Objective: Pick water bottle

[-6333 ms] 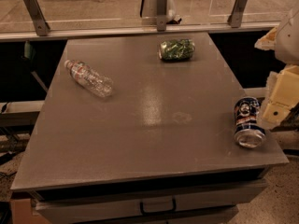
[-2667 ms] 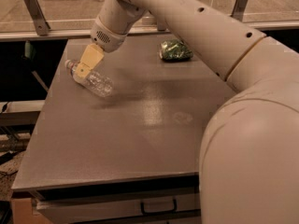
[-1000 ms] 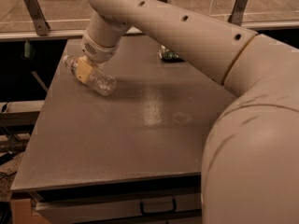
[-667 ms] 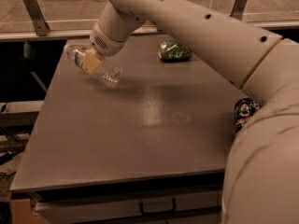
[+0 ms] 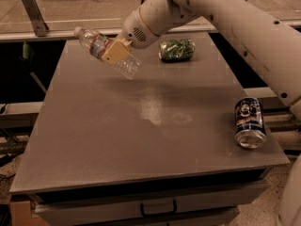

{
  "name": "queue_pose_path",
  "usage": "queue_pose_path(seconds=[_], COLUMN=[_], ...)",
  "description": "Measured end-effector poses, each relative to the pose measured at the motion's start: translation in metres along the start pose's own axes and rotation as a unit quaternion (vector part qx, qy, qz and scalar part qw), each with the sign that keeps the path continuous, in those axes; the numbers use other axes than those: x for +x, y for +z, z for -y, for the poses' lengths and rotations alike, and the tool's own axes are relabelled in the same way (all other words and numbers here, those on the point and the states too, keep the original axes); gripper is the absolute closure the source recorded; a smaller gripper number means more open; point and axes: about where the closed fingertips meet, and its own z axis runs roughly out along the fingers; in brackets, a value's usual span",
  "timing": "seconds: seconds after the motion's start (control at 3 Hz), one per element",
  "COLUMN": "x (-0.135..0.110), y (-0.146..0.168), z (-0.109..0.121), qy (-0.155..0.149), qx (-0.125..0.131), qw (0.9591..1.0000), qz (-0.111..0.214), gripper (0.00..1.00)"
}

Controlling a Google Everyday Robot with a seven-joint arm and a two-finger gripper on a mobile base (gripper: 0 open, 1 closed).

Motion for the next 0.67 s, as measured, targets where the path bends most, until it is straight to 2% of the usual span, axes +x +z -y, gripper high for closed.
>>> queue_pose_path(seconds=[0.33,0.67], x=[0.0195,0.0224], y=[-0.0443,-0.0532], z=[0.0038,0.0039], qy=[-0.021,-0.041], qx=[-0.031,-0.034], qw=[0.9973,0.9957], qz=[0.063,0.075], gripper=[1.0,1.0])
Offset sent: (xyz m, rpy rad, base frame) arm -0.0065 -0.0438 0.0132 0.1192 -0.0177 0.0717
